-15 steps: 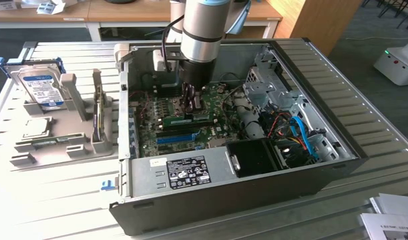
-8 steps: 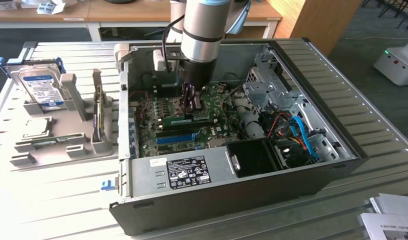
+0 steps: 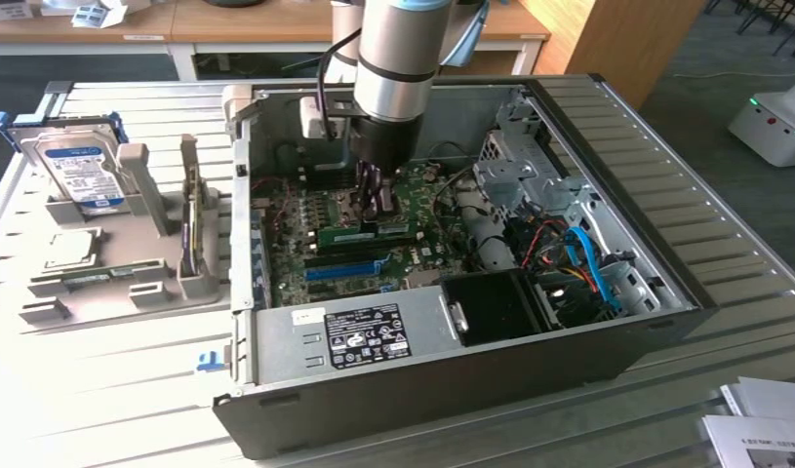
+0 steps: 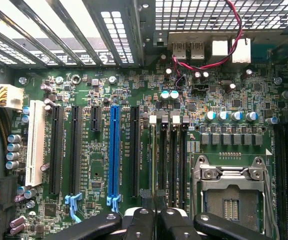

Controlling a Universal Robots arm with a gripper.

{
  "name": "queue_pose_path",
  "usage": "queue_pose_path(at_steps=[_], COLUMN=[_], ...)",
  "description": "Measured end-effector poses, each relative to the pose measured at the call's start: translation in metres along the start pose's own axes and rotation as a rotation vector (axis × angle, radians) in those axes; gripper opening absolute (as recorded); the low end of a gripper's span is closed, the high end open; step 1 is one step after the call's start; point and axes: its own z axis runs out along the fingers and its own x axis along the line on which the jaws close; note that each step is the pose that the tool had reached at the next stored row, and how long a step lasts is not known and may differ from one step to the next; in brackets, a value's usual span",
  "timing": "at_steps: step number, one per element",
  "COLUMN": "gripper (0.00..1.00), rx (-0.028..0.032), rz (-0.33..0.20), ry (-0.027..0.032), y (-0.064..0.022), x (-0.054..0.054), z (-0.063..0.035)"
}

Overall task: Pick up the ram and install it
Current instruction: 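Insert the ram into the slot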

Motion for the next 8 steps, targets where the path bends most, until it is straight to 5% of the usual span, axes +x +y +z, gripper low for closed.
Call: queue_pose_path(at_steps=[8], gripper=[0.12], rx=[0.0048], rz=[0.0], ry=[0.0003], y=[-0.0001], x=[0.0], z=[0.0014])
